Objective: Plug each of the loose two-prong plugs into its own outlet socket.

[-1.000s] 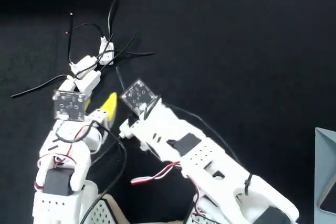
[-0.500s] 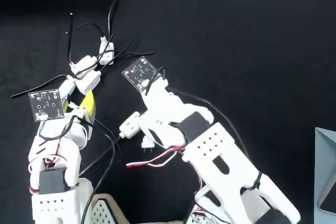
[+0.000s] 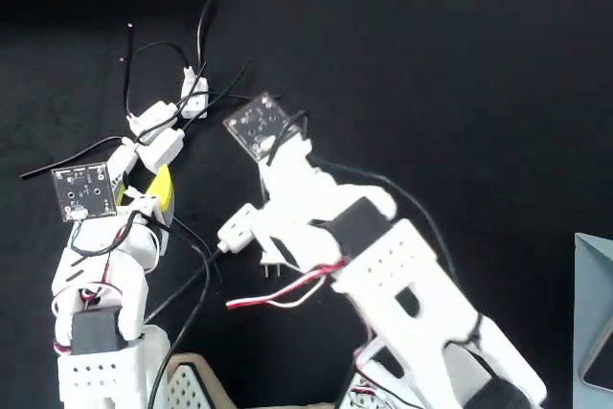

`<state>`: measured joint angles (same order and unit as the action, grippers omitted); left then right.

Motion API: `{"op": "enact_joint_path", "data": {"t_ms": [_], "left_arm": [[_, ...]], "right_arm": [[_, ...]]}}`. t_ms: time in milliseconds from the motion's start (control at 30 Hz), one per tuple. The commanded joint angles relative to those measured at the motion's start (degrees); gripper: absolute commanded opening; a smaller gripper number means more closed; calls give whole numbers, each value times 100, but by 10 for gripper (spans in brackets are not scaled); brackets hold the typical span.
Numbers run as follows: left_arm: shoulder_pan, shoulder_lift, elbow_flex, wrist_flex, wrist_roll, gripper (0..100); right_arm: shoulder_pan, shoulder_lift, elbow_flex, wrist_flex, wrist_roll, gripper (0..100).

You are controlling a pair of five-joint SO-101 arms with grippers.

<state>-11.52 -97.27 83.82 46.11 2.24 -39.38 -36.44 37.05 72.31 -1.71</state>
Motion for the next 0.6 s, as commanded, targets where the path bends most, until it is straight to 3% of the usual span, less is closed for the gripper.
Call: {"op": "enact_joint_path", "data": {"t_ms": [0, 300, 567], "left_arm": [[-57, -62, -57, 18, 26, 213], [-57, -62, -4, 18, 26, 213], [-57, -62, -4, 18, 18, 213]], "right_arm": [[-88, 462, 453, -519, -229, 110], [-79, 2659, 462, -1433, -457, 110], [-44, 3732, -31, -1503, -765, 110]]}}
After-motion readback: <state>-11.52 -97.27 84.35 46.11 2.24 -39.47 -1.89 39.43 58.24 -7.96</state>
